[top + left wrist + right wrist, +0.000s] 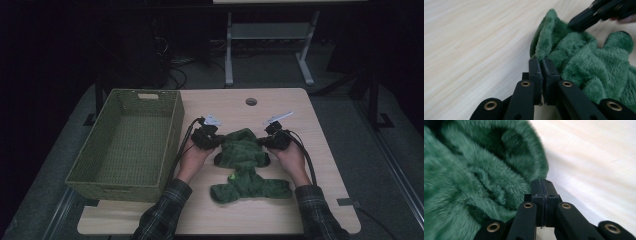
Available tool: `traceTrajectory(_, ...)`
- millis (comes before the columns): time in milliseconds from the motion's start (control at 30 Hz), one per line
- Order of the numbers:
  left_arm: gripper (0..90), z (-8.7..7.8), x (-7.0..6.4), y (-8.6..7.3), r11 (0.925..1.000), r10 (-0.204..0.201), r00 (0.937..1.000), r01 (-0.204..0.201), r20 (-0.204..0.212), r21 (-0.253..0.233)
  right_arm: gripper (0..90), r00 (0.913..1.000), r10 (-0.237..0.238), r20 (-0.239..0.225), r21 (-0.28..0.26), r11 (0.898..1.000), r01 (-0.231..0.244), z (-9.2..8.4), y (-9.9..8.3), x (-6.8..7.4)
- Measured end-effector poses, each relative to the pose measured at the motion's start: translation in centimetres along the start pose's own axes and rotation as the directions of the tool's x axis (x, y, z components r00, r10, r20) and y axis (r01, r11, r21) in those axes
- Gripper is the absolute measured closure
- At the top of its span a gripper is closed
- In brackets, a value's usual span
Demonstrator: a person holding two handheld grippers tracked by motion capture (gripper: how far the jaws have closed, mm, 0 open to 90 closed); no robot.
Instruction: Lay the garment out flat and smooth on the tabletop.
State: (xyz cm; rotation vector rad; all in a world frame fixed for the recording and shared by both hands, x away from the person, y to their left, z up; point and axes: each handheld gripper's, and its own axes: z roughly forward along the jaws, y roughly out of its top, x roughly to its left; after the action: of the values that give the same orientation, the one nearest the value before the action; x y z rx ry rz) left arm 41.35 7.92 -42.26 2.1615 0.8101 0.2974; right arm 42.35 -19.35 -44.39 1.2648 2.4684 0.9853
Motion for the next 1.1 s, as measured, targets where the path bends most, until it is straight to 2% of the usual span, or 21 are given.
traceTrajectory(67,86.6,-0.1,0.2,0.1,0.9998,-0.011,0.9998,0.010,-0.017,-0.016,89.6,0.9997,0.009,0.024,-0.057,0.998,-0.008,-1.4,0.2,-0.3)
traceTrajectory(133,86.7,0.0,0.5,0.2,0.9992,-0.021,0.9993,0.020,-0.030,-0.033,89.8,0.9982,0.028,0.052,-0.130,0.991,-0.021,-3.2,0.3,-1.0)
traceTrajectory(200,86.7,0.4,0.8,0.1,0.9984,-0.035,0.9988,0.033,-0.034,-0.046,89.8,0.9979,0.032,0.056,-0.141,0.990,-0.024,-3.4,0.1,-1.2)
traceTrajectory(267,86.5,1.3,1.0,-0.2,0.9981,-0.044,0.9979,0.042,-0.047,-0.045,89.8,0.9977,0.032,0.059,-0.132,0.991,-0.024,-3.2,-0.1,-1.5)
traceTrajectory(400,86.6,3.5,1.8,-1.1,0.9964,-0.084,0.9949,0.083,-0.057,-0.018,89.7,0.9969,0.007,0.078,-0.056,0.998,-0.002,-1.6,-0.6,-1.5)
traceTrajectory(467,86.5,4.4,2.1,-1.5,0.9958,-0.092,0.9938,0.092,-0.063,-0.007,89.7,0.9946,-0.014,0.103,-0.031,0.999,0.017,-0.8,-0.6,-1.5)
traceTrajectory(533,85.5,5.1,2.3,-1.6,0.9961,-0.088,0.9936,0.089,-0.071,0.004,89.8,0.9912,-0.024,0.130,-0.018,0.999,0.027,-0.1,-0.5,-1.8)
traceTrajectory(633,83.5,5.6,2.5,-1.6,0.9959,-0.090,0.9932,0.091,-0.075,0.007,89.7,0.9897,-0.022,0.142,-0.018,1.000,0.025,0.3,-0.4,-2.0)
traceTrajectory(700,78.5,5.6,2.5,-1.6,0.9954,-0.095,0.9931,0.096,-0.069,0.003,89.6,0.9894,-0.018,0.144,-0.009,1.000,0.020,0.7,-0.5,-2.2)
traceTrajectory(767,76.0,5.4,2.6,-1.5,0.9948,-0.102,0.9931,0.102,-0.058,0.002,87.1,0.9921,-0.002,0.125,-0.003,1.000,0.003,1.0,-0.7,-2.3)
traceTrajectory(800,71.6,5.1,2.6,-1.4,0.9953,-0.096,0.9939,0.096,-0.055,0.003,80.7,0.9942,0.001,0.107,-0.022,1.000,0.001,0.8,-0.7,-2.3)
traceTrajectory(867,69.8,4.5,2.6,-1.2,0.9961,-0.088,0.9947,0.088,-0.052,0.001,77.5,0.9946,0.002,0.104,-0.037,0.999,0.002,0.4,-0.6,-2.3)
traceTrajectory(933,66.4,3.8,2.4,-0.9,0.9982,-0.059,0.9970,0.059,-0.050,0.008,72.1,0.9956,0.003,0.094,-0.093,0.996,0.005,-0.9,-0.2,-2.0)
traceTrajectory(1100,60.5,2.4,1.5,-0.3,0.9997,-0.005,0.9993,0.006,-0.038,0.026,64.2,0.9958,0.005,0.091,-0.132,0.991,0.007,-2.4,0.2,-1.3)
